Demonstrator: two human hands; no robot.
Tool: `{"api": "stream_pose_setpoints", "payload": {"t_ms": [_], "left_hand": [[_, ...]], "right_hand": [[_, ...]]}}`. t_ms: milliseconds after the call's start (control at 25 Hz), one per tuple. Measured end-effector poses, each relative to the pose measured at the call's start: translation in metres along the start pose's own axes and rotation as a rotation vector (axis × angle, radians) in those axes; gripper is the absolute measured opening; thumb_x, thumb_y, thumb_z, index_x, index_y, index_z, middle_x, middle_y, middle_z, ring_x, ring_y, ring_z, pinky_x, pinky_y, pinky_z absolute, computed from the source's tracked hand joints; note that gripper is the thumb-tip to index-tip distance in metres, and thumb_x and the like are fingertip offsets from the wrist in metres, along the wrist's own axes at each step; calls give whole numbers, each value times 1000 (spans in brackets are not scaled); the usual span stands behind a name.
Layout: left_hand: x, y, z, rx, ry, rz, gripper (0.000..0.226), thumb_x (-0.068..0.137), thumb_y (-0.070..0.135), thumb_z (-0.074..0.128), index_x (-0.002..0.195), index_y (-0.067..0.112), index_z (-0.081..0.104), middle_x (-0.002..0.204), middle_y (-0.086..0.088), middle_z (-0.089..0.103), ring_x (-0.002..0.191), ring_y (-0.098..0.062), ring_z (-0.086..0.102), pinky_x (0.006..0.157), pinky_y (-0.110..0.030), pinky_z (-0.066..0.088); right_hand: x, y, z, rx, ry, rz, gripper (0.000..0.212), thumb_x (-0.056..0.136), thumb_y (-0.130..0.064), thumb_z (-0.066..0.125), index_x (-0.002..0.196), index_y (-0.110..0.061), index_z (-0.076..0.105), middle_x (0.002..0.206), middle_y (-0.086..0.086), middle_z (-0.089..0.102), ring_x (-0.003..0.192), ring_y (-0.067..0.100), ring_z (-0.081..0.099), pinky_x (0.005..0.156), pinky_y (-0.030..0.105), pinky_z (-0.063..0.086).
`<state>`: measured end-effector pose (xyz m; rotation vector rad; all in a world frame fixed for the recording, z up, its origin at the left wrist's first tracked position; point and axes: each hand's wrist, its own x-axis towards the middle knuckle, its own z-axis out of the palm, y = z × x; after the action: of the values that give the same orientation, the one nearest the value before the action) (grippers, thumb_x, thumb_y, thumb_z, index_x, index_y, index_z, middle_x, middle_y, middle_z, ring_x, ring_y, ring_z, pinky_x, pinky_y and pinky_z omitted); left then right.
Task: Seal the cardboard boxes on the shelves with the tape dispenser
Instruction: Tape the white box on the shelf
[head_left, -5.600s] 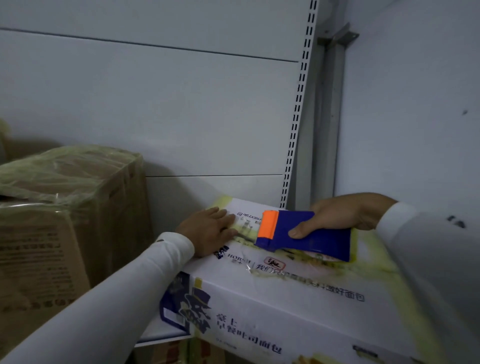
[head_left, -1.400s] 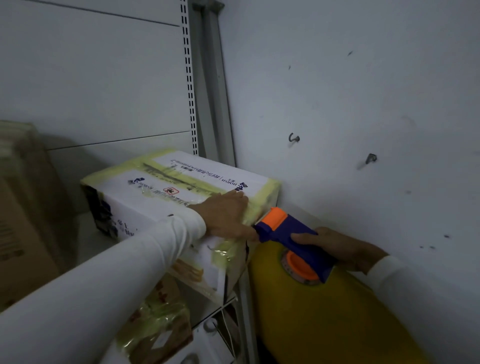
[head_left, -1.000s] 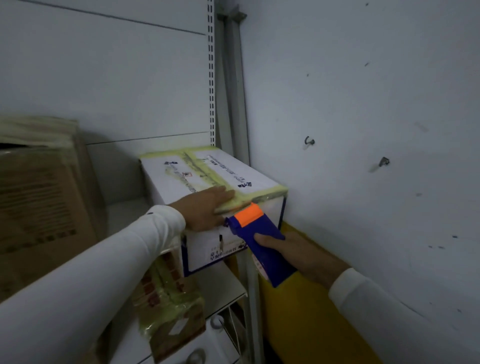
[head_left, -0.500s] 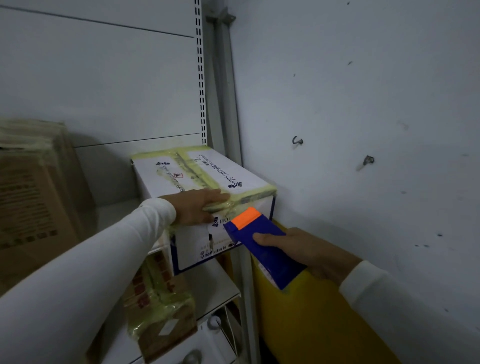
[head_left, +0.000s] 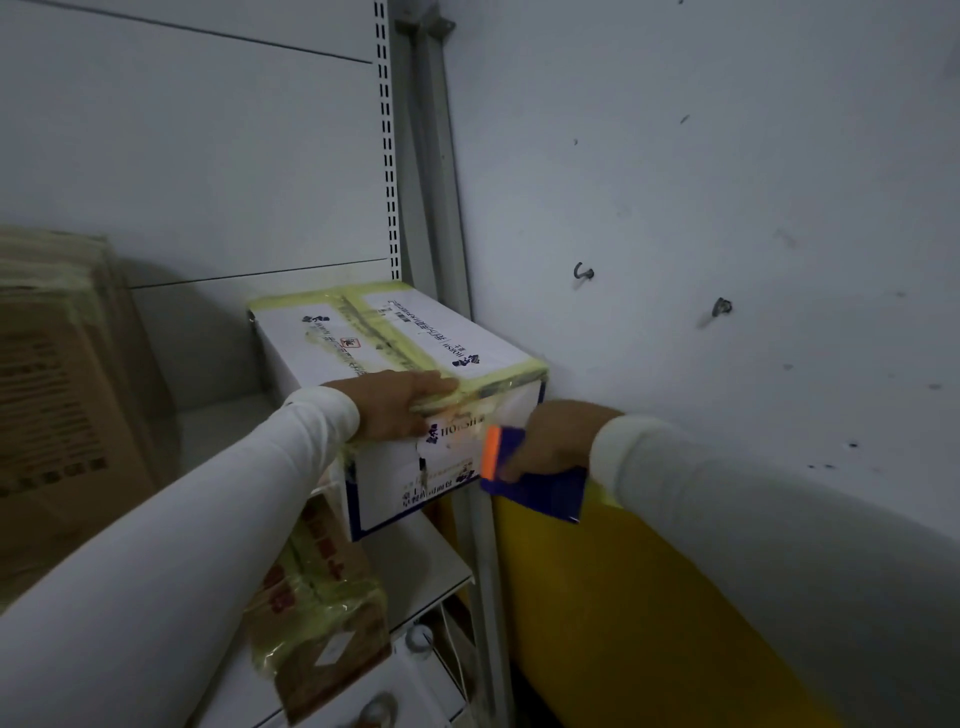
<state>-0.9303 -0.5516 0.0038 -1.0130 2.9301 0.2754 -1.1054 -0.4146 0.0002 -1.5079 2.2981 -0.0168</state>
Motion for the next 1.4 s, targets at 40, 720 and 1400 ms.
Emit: {"api": "stream_pose_setpoints", "payload": {"t_ms": [40, 720, 1400], "left_hand": [[-1, -1, 0, 2, -2, 8, 68, 93, 28, 56, 149, 37, 19, 158, 4, 17, 144, -21, 20, 116, -35, 14], [26, 27, 19, 255, 261, -93, 53, 87, 57, 49, 126, 22, 48, 123, -4, 54, 113, -28, 51, 88, -42, 48], [-58, 29, 0, -462, 508, -61, 41, 91, 34, 59, 130, 19, 55, 122, 4, 64, 104, 4, 58, 91, -13, 47]], "right_hand": [[-1, 11, 10, -85, -30, 45, 60, 83, -53, 69, 125, -13, 57, 118, 7, 62, 105, 24, 62, 79, 31, 50], [-24, 97, -17, 520, -22, -330, 39, 81, -48, 73, 60, -18, 59, 57, -5, 65, 49, 7, 59, 52, 19, 41], [21, 69, -47, 582, -218, -774, 22, 72, -48, 81, 85, -30, 75, 91, -2, 78, 79, 14, 74, 62, 17, 54]]}}
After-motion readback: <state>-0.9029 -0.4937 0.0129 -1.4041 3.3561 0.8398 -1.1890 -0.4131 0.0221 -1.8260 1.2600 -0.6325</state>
